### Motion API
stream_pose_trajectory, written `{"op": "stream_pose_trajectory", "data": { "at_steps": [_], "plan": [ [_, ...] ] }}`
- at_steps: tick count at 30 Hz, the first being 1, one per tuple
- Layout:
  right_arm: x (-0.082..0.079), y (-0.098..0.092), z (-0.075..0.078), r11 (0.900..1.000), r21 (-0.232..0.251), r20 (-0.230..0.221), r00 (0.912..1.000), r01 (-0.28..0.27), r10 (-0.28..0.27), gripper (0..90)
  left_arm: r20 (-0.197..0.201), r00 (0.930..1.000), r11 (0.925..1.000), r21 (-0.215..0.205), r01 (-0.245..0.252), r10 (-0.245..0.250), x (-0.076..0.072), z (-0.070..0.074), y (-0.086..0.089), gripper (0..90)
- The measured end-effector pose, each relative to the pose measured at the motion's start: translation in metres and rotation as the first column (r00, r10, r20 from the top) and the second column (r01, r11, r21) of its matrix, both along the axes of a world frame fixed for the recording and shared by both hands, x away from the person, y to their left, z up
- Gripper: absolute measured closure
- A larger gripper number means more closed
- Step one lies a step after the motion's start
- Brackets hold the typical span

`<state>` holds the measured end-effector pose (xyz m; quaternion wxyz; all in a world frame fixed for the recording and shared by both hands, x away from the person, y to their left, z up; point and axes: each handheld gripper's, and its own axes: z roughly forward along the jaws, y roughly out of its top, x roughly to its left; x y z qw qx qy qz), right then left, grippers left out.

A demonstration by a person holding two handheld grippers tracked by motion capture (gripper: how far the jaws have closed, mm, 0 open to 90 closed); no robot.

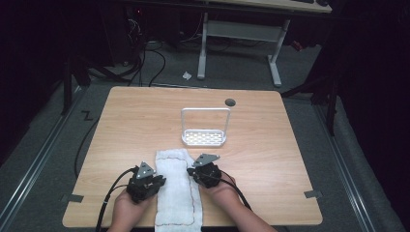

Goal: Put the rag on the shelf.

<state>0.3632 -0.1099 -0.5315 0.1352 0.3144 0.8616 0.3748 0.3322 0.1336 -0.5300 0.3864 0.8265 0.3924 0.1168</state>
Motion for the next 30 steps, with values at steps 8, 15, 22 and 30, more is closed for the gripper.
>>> {"op": "stream_pose_trajectory", "data": {
  "at_steps": [8, 15, 22, 30],
  "plan": [
    [-0.017, -0.035, 0.0, 0.999, 0.011, -0.011, 0.9994, 0.034, -0.034, 90.0, -0.015, 0.9975, 0.997, -0.036, 0.069, -0.069, -0.003, -0.001, -0.033, 78.1],
    [-0.026, -0.059, 0.001, 0.998, 0.0, -0.005, 0.9982, 0.06, -0.06, 90.0, -0.032, 0.9916, 0.9904, -0.063, 0.123, -0.126, -0.006, -0.002, -0.056, 78.1],
    [-0.033, -0.081, 0.001, 0.996, -0.01, -0.003, 0.9964, 0.085, -0.085, 90.0, -0.044, 0.9825, 0.9801, -0.091, 0.176, -0.181, -0.011, -0.003, -0.074, 77.9],
    [-0.036, -0.092, 0.0, 0.994, 0.006, -0.007, 0.9944, 0.106, -0.106, 90.0, -0.038, 0.9794, 0.9753, -0.107, 0.193, -0.198, -0.012, -0.005, -0.077, 77.8]
  ]
}}
